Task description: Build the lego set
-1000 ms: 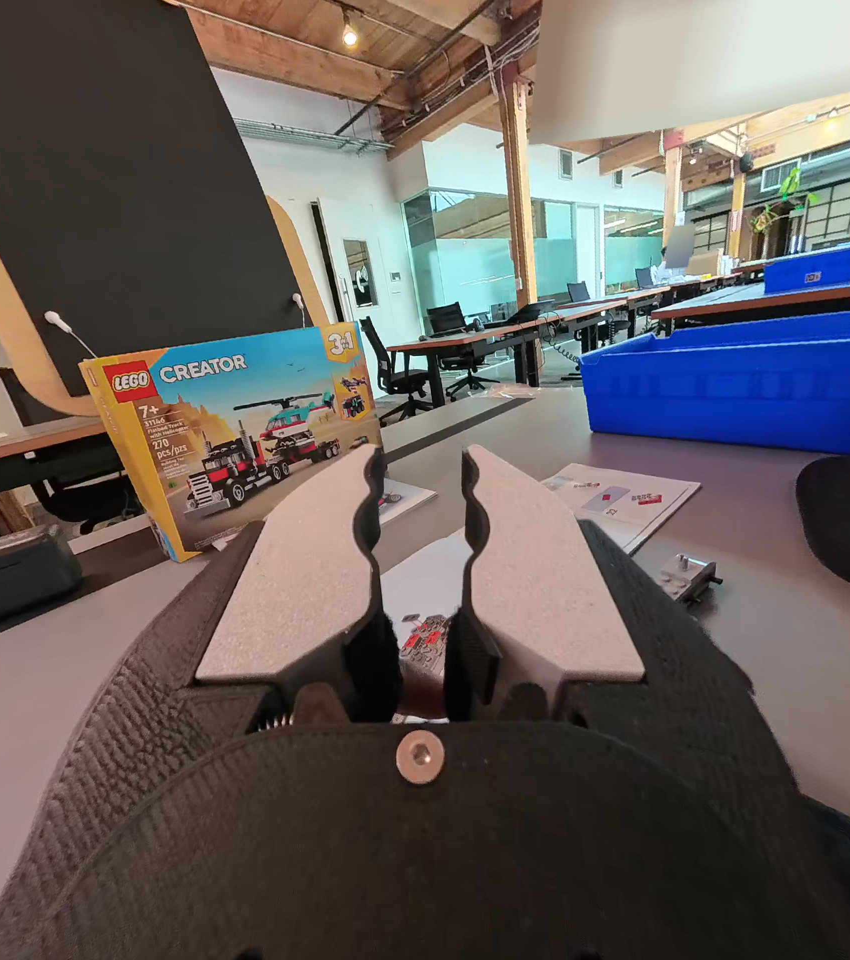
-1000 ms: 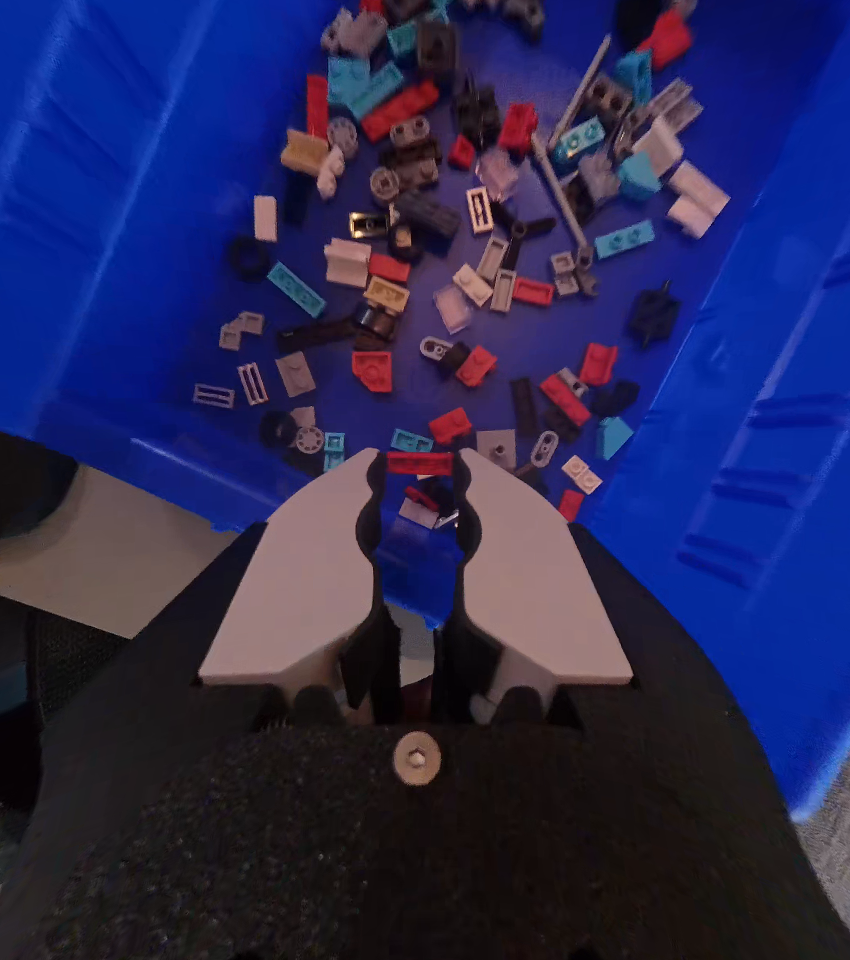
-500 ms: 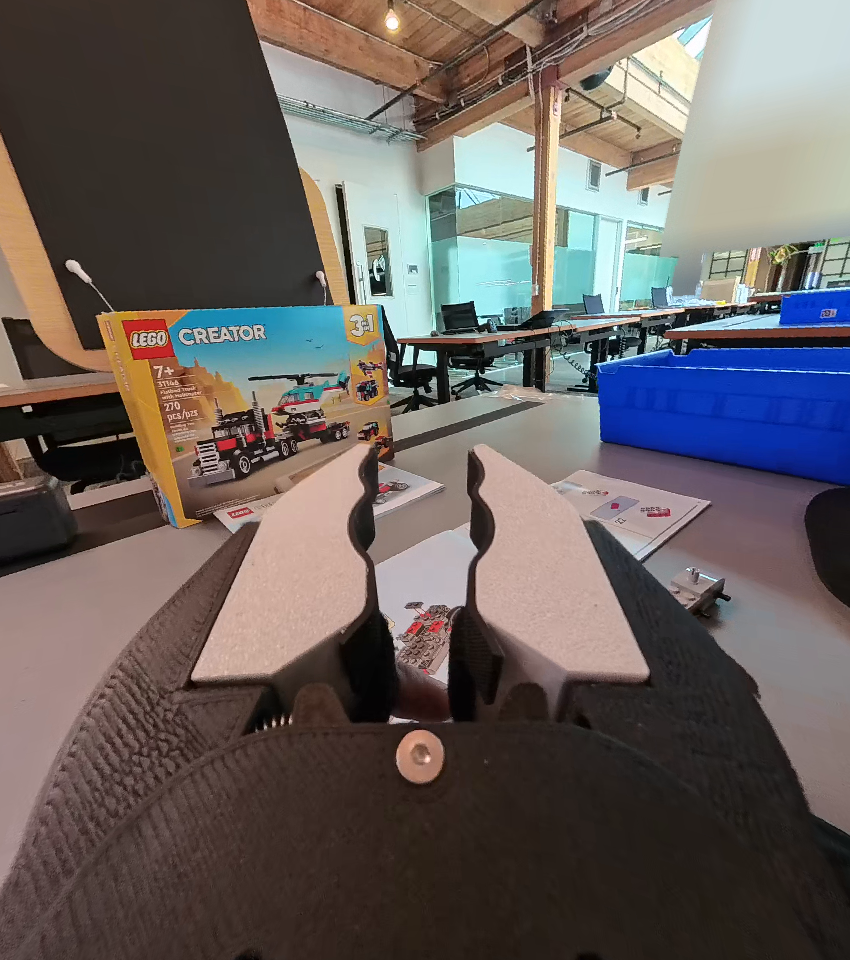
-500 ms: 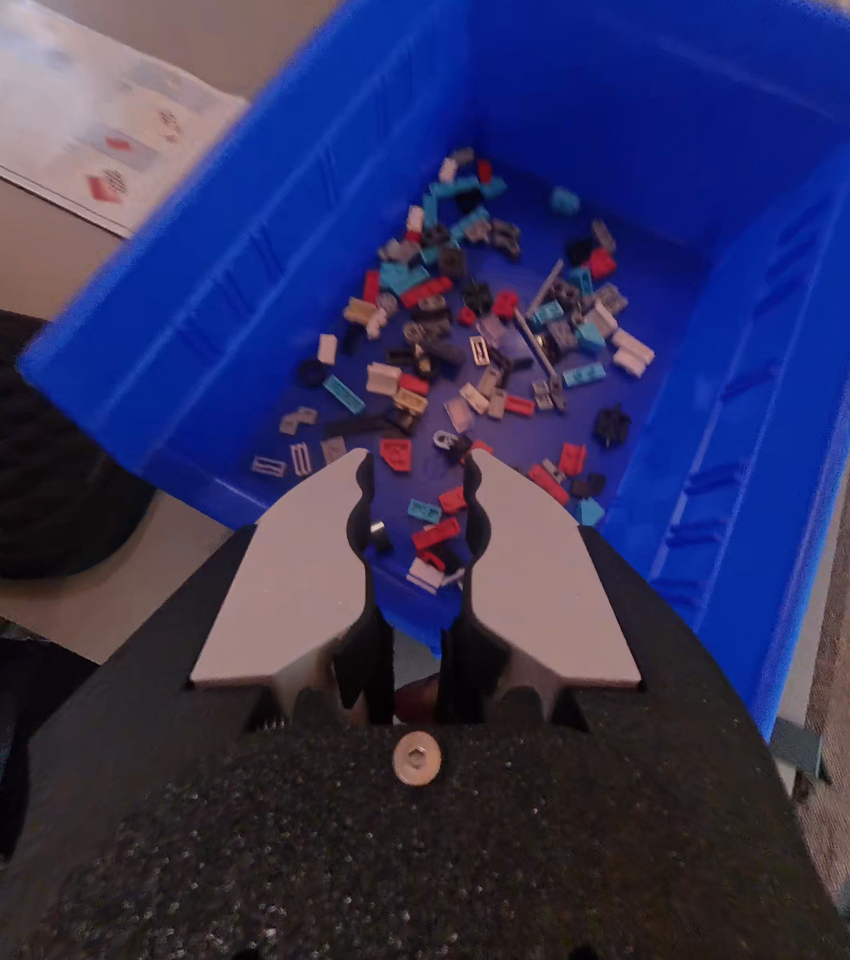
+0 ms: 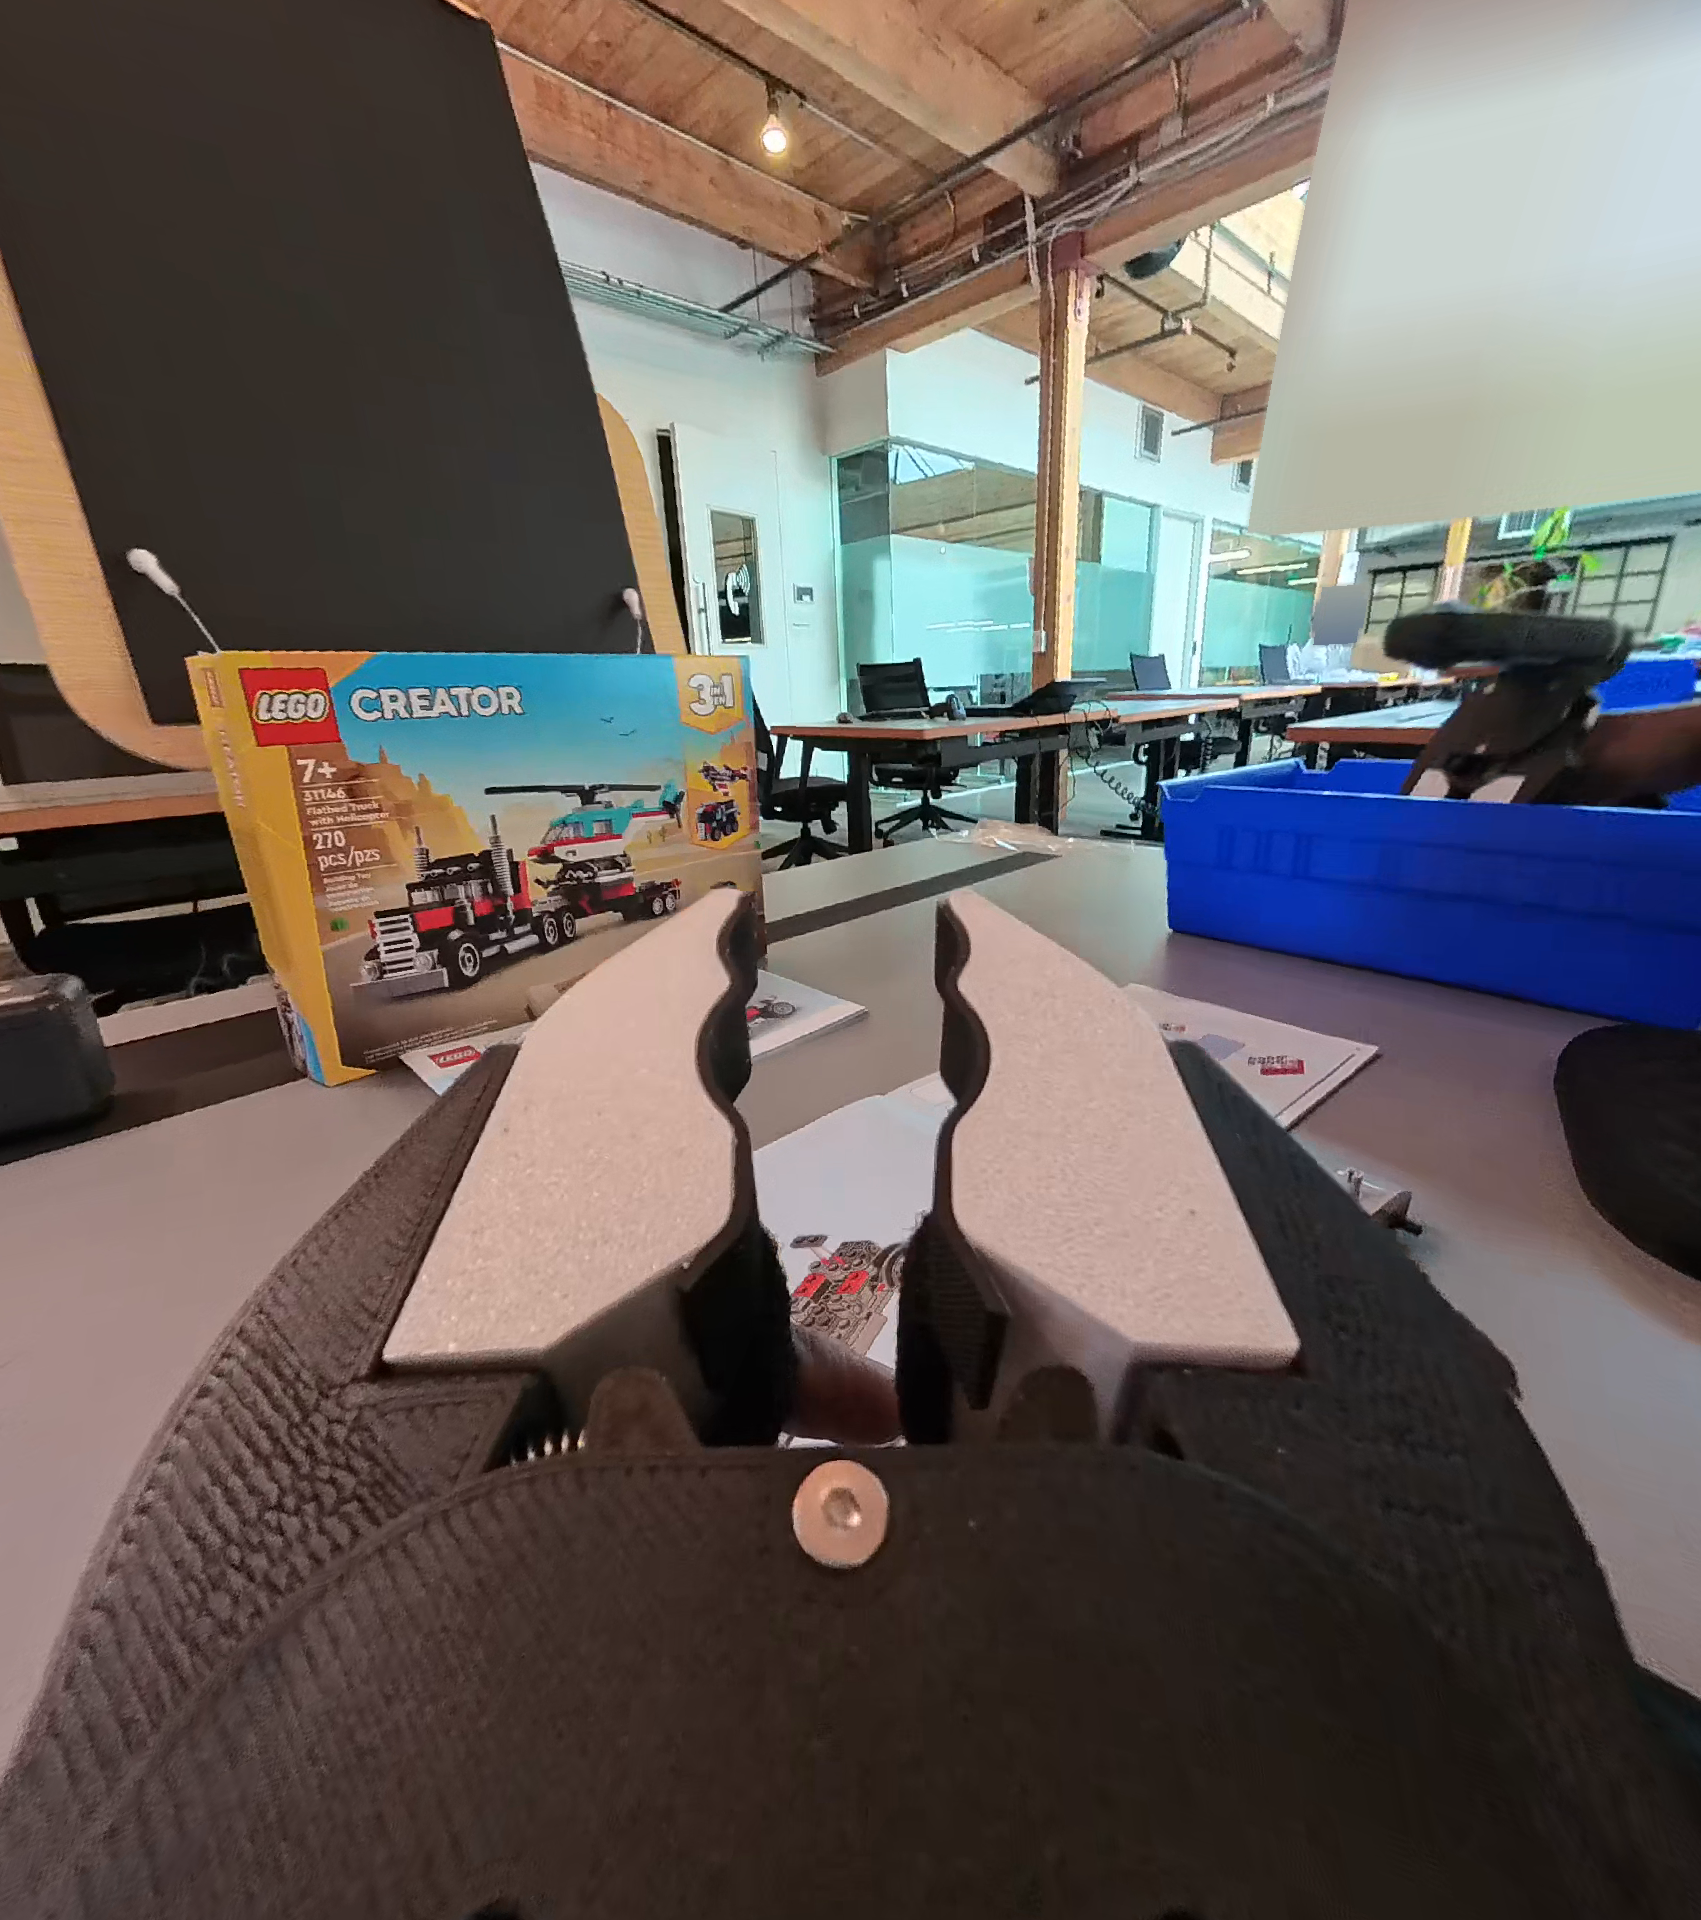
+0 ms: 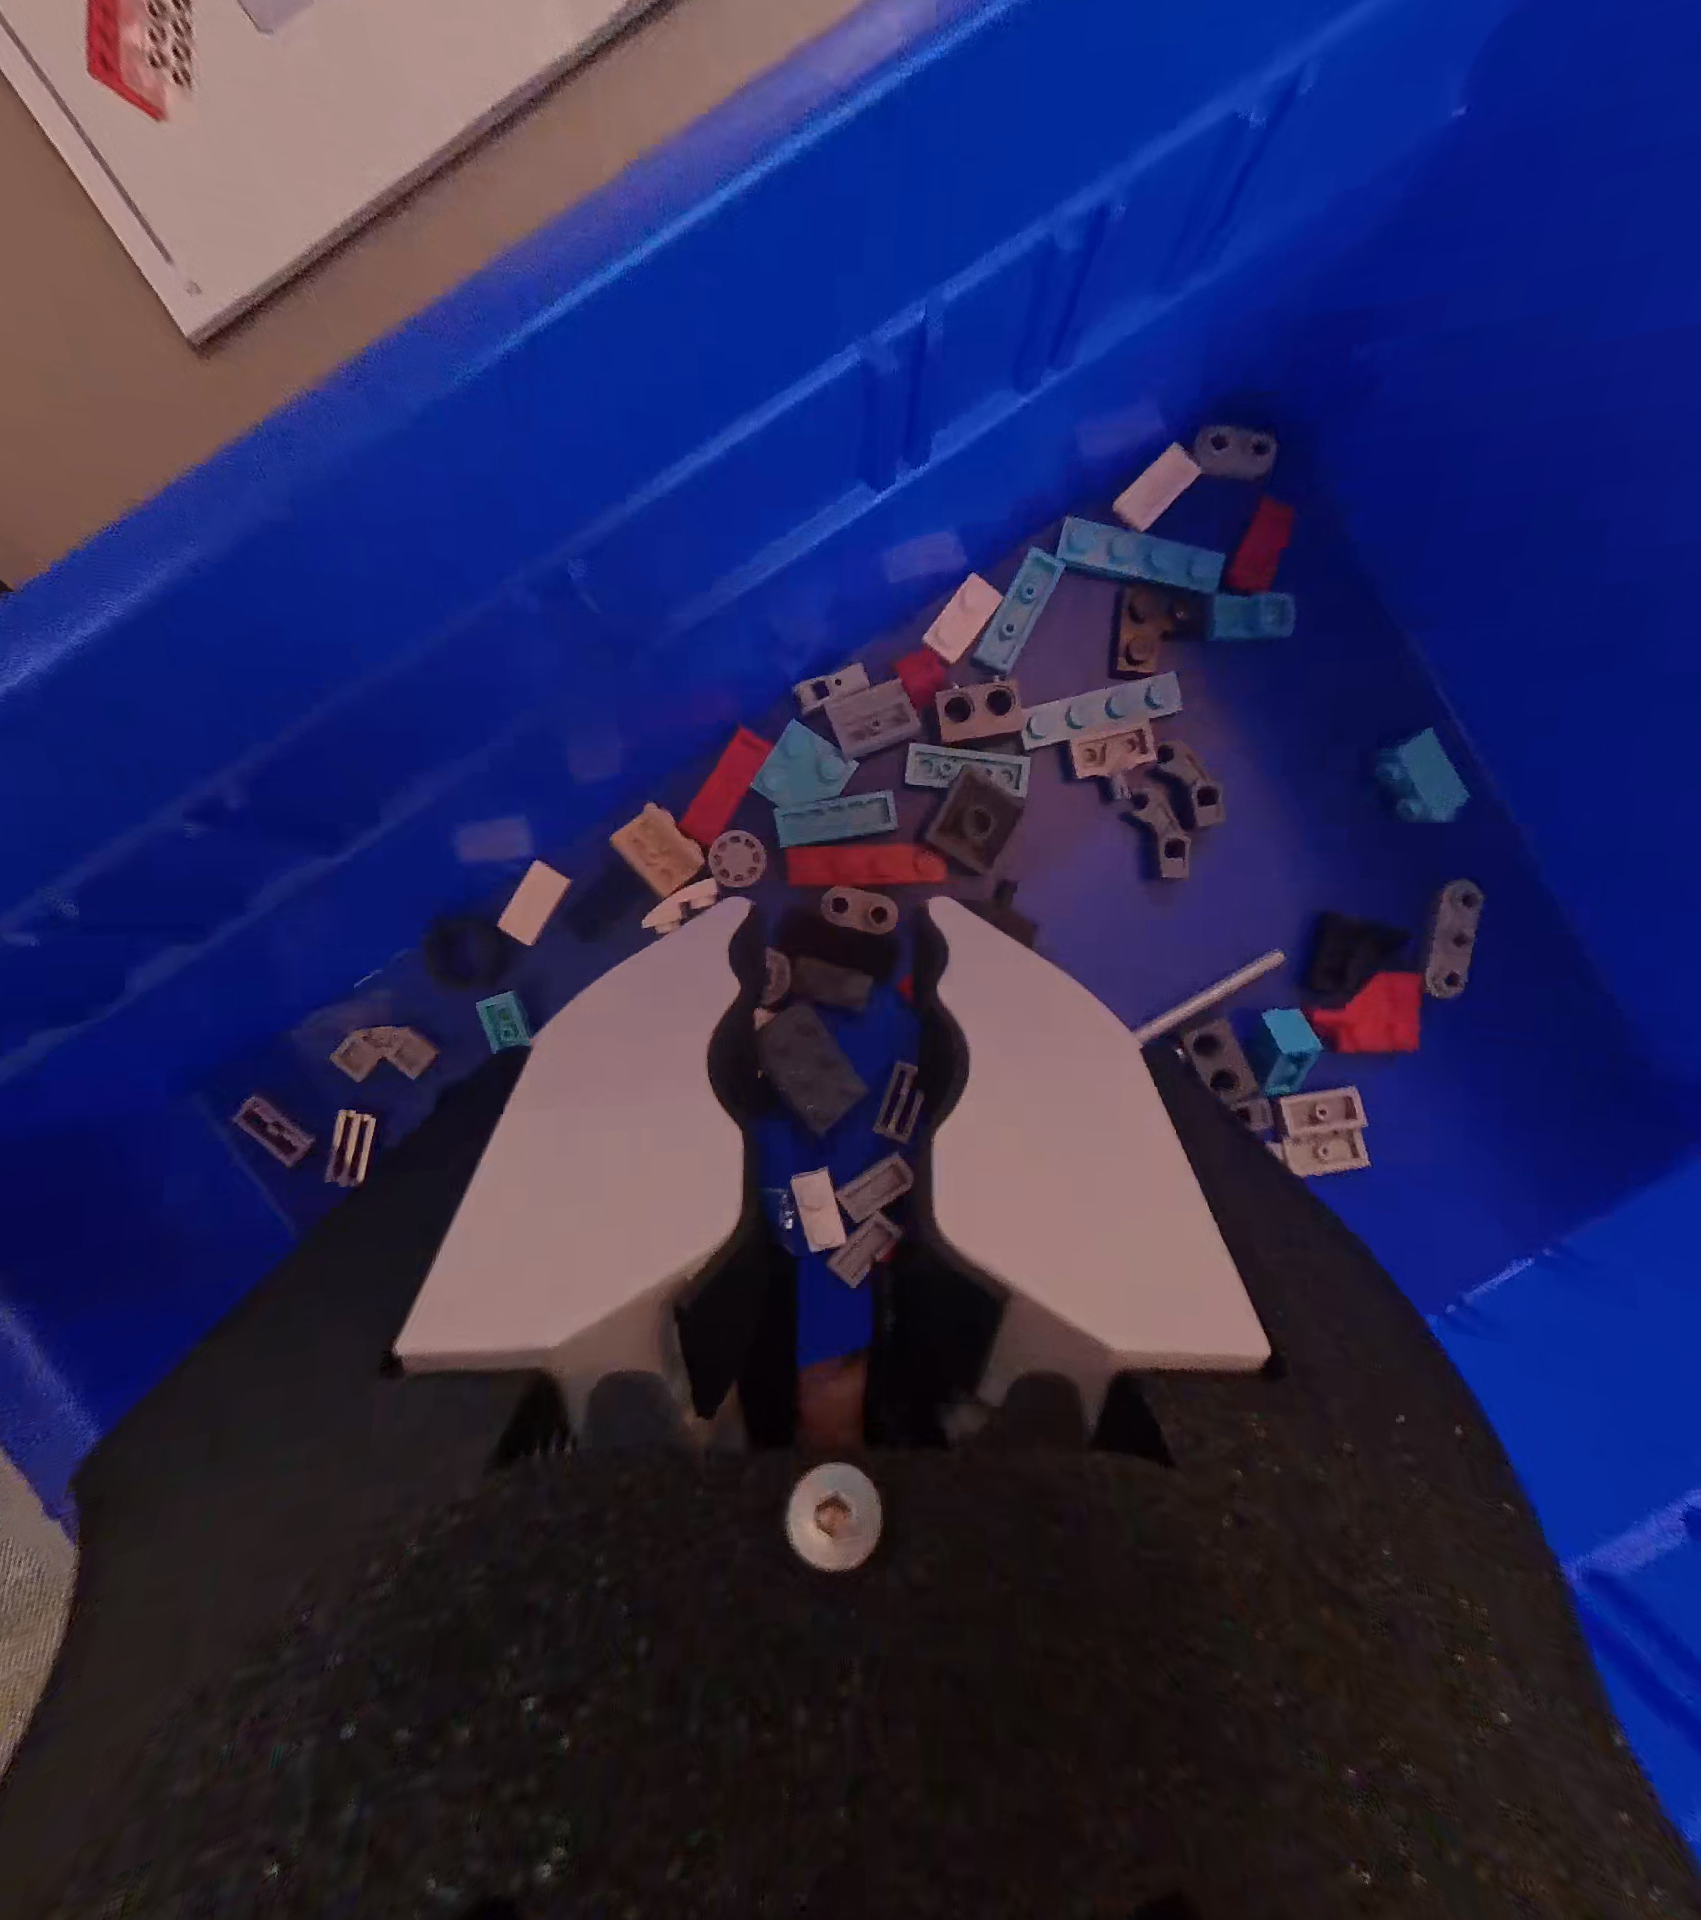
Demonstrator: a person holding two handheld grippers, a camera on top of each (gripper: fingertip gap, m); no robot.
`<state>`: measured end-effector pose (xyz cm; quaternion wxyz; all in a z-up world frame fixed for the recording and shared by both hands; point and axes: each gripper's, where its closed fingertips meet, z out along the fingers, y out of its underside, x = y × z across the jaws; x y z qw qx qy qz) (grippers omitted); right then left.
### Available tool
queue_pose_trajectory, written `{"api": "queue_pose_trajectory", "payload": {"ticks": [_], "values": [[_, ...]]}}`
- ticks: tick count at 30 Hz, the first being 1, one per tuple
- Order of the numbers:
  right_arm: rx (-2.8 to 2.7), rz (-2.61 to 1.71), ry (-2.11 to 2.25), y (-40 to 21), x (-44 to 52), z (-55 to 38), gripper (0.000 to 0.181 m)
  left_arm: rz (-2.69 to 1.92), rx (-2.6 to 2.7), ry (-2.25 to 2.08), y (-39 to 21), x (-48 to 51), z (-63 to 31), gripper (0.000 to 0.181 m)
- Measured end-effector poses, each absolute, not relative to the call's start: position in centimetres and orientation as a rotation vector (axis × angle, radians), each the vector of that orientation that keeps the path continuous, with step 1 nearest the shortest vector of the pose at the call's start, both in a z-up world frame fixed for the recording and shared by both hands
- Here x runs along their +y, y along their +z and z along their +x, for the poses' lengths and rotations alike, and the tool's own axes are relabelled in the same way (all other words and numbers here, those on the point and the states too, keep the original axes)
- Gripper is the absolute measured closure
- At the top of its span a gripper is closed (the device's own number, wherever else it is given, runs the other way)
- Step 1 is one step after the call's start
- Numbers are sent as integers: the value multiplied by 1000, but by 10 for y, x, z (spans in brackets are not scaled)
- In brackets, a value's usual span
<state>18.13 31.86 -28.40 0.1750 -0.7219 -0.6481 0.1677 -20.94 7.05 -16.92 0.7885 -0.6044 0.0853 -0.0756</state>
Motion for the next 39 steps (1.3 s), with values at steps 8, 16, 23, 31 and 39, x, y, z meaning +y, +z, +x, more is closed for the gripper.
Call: {"api": "queue_pose_trajectory", "payload": {"ticks": [8, 16, 23, 31, 39], "values": [[-1832, -2109, 465, -300, 326, 178, 146, -1293, 184, -204, -168, 70, -208, 148], [-1880, -2081, 455, -302, 324, 172, 158, -1296, 188, -209, -169, 71, -208, 148], [-1816, -2067, 413, -296, 319, 179, 149, -1294, 193, -214, -169, 70, -207, 149], [-1995, -2028, 393, -298, 321, 173, 162, -1289, 201, -222, -169, 70, -206, 149], [-2097, -2004, 327, -304, 324, 174, 175, -1284, 212, -232, -168, 69, -204, 149]]}}
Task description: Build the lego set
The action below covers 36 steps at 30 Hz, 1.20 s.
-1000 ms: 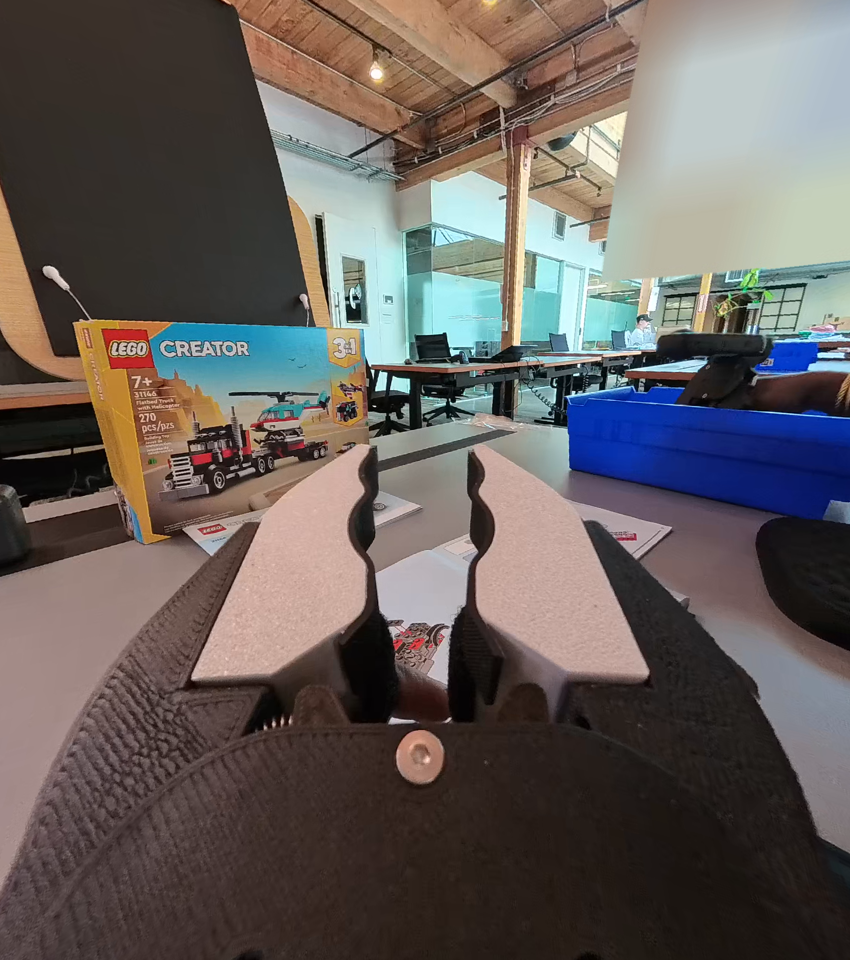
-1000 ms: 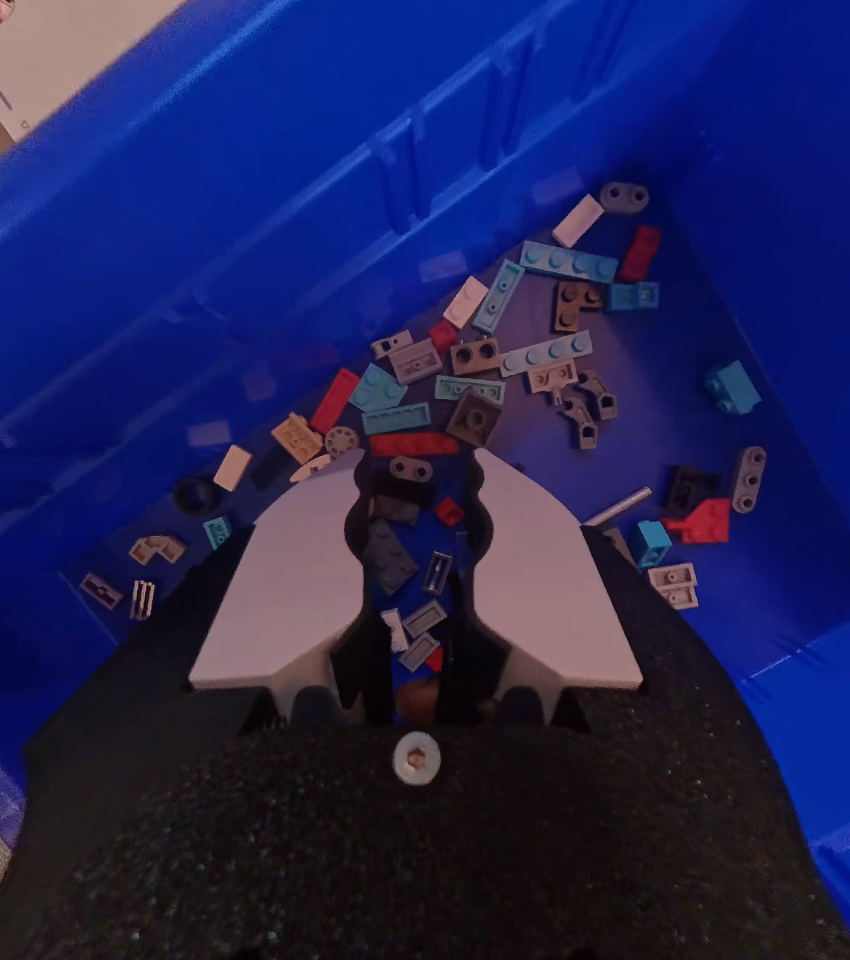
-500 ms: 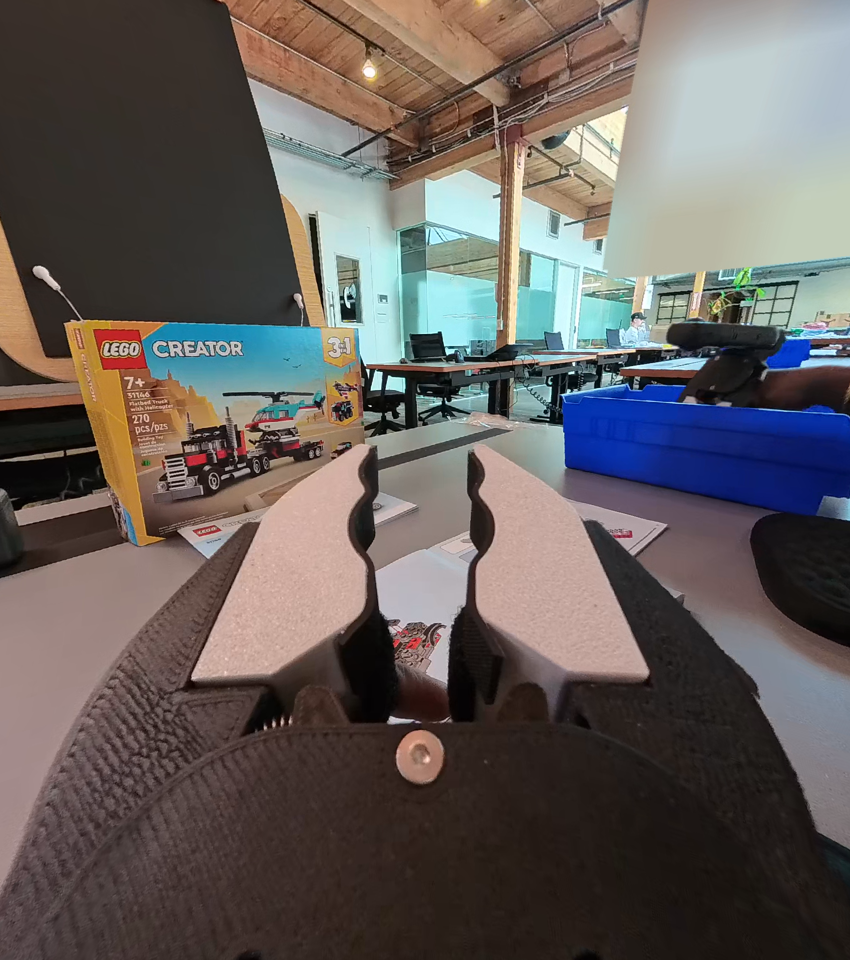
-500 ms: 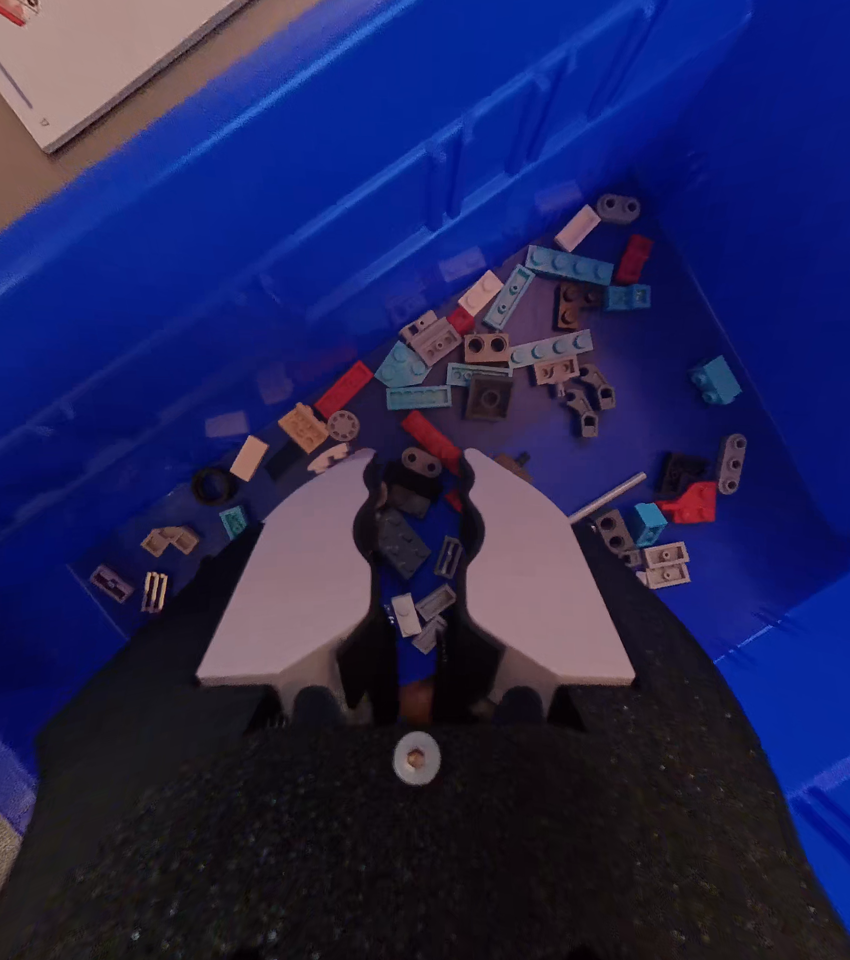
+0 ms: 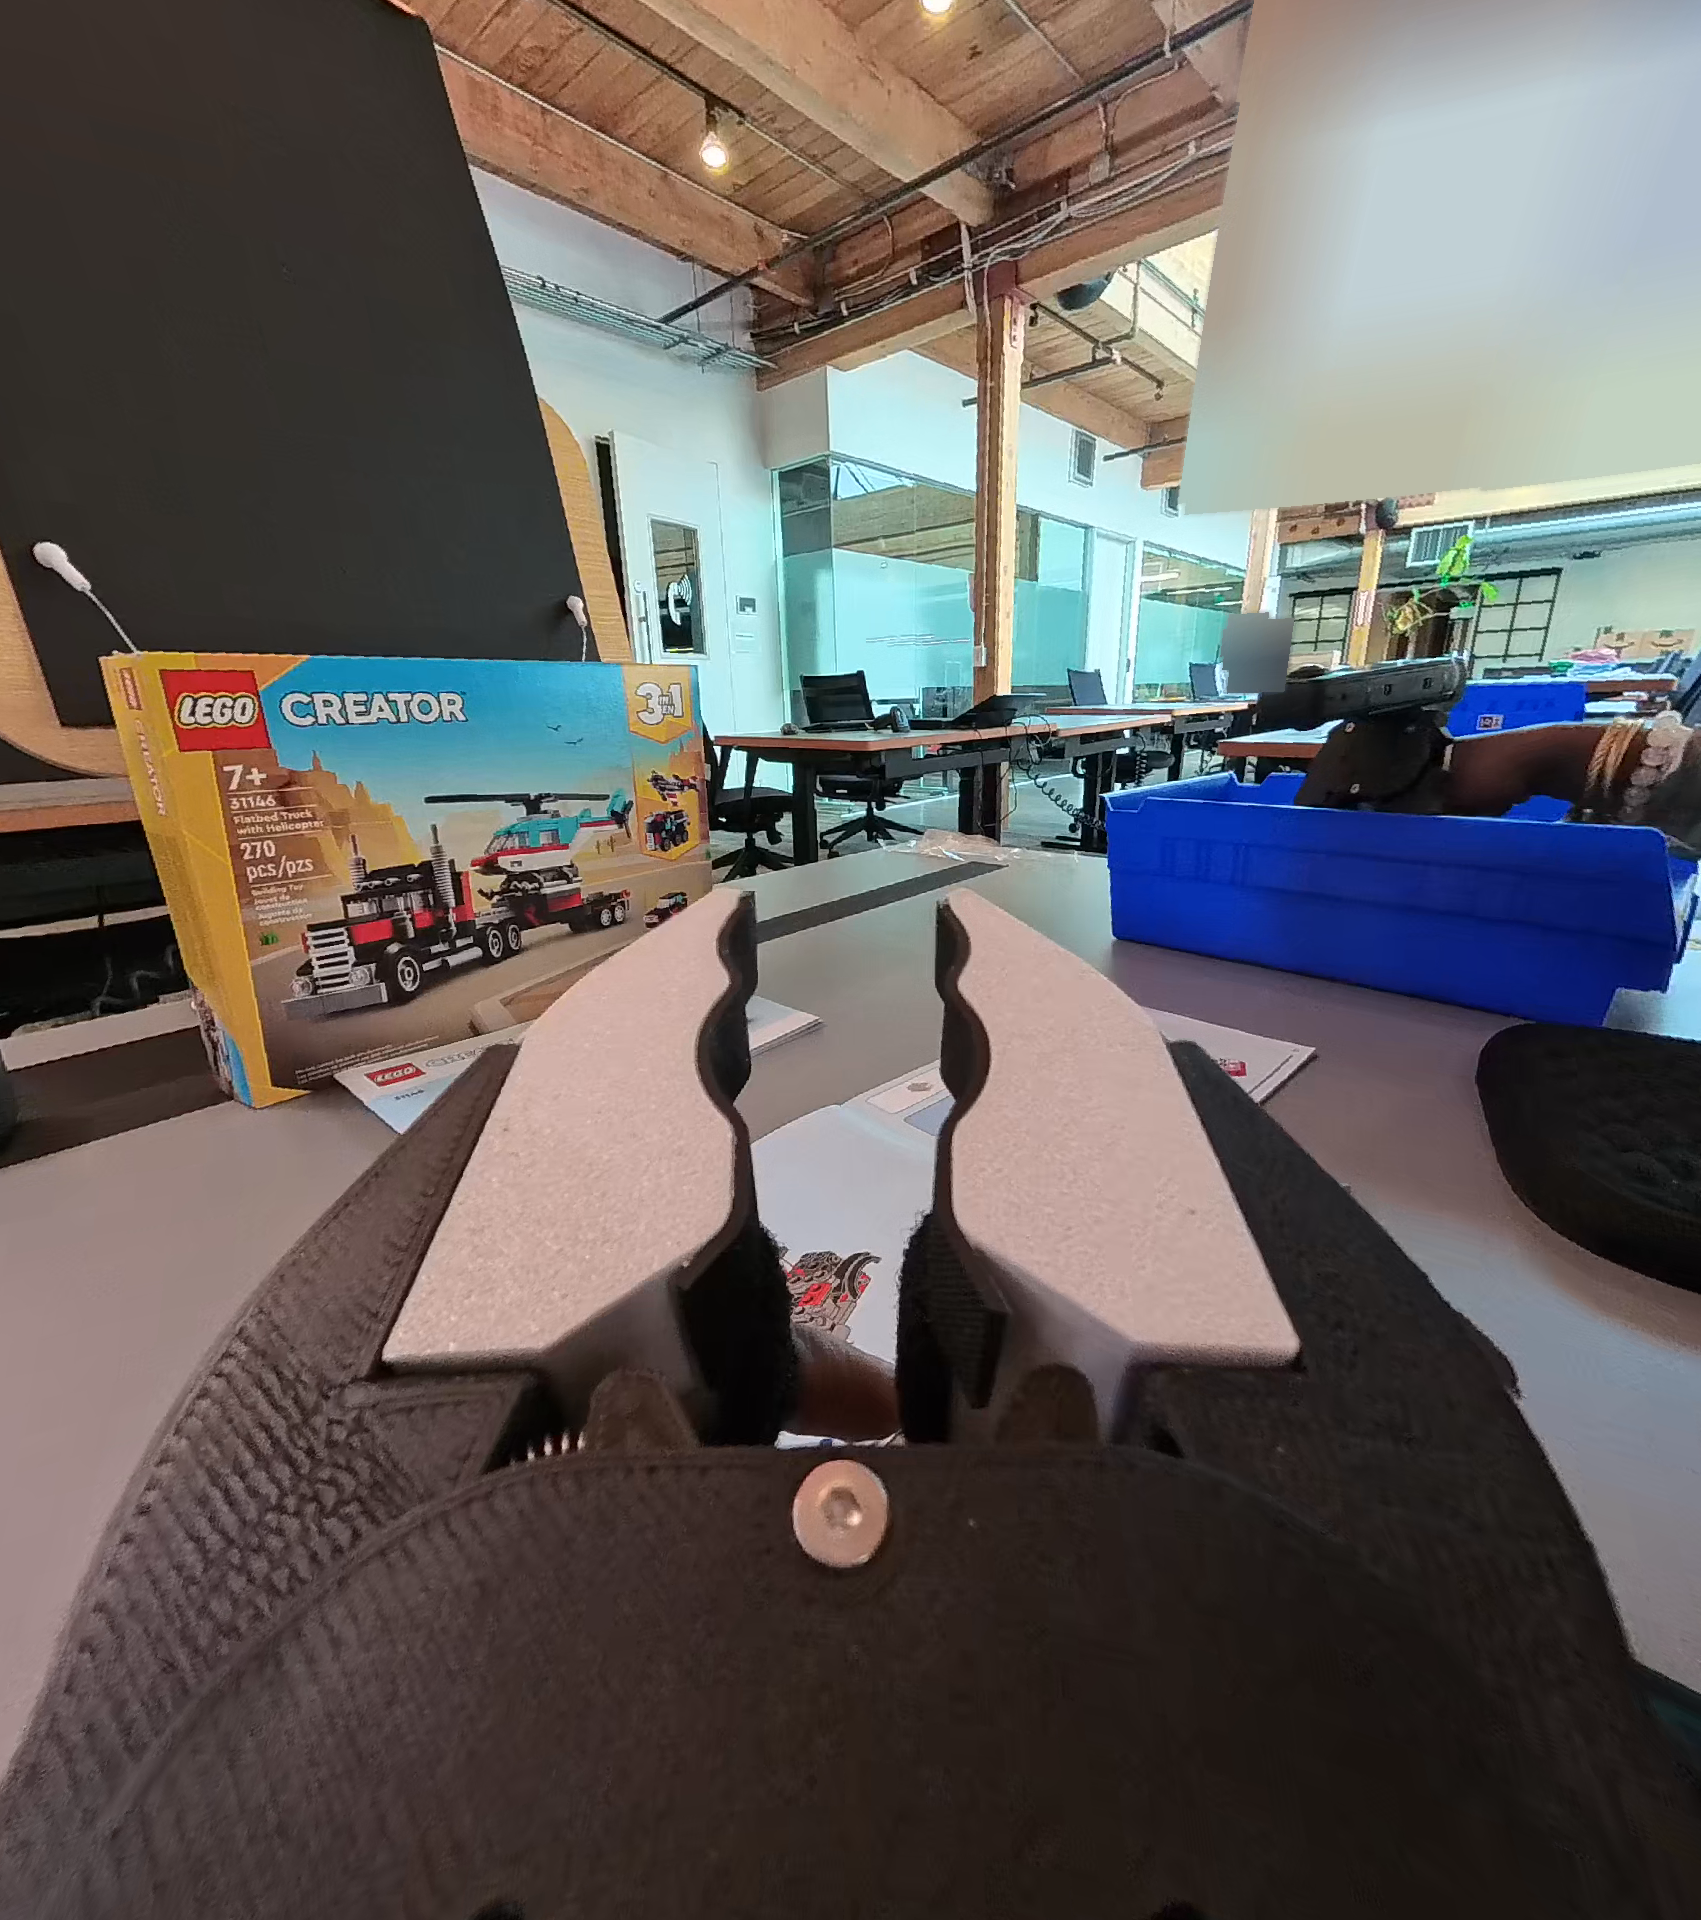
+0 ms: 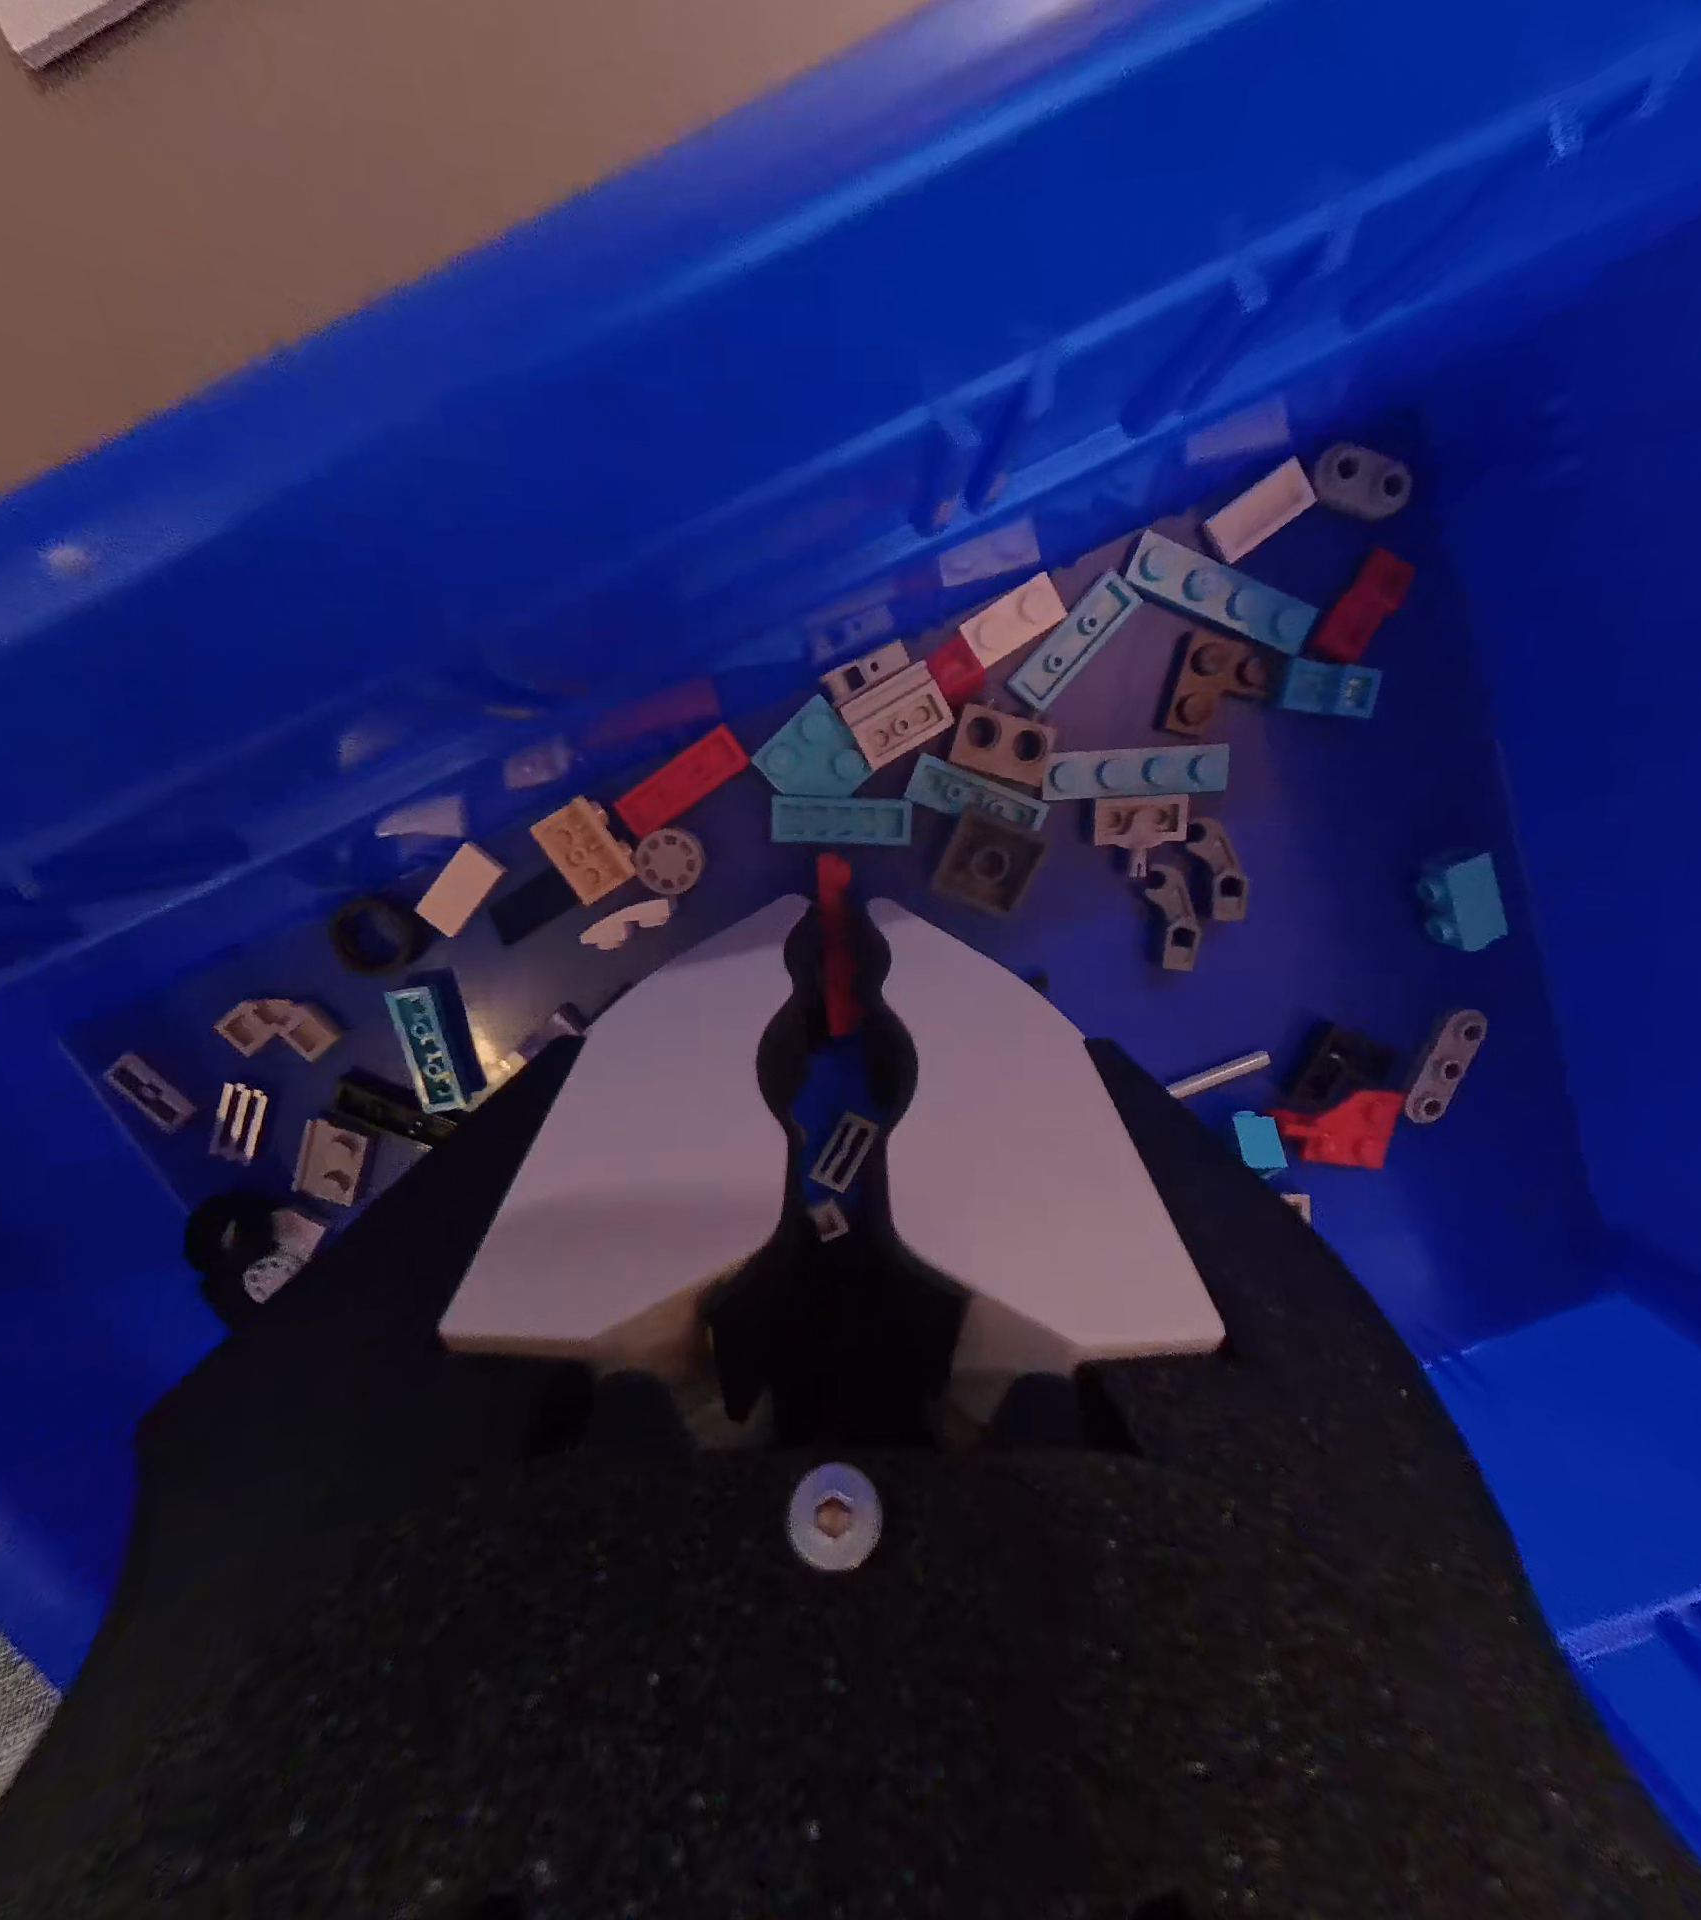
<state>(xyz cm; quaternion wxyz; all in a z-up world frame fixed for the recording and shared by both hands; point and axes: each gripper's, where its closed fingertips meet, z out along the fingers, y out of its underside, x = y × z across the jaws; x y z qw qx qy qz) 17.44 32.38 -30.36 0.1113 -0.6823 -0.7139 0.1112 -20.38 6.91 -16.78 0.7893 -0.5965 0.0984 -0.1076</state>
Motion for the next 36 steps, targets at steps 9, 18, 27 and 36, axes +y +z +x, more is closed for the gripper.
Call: {"api": "queue_pose_trajectory", "payload": {"ticks": [9, 18, 27, 36], "values": [[-1756, -1678, 383, -193, 302, 150, 176, -1268, 241, -222, -163, 67, -198, 149], [-1570, -811, 14, -124, 180, 9, 176, -1473, 193, -655, -134, 97, -109, 149], [-1572, -532, 50, -133, 111, -62, 176, -1525, 356, -766, -134, 108, -52, 158], [-1638, -446, 154, -137, 94, -68, 175, -1457, 418, -837, -137, 94, -55, 173]]}}
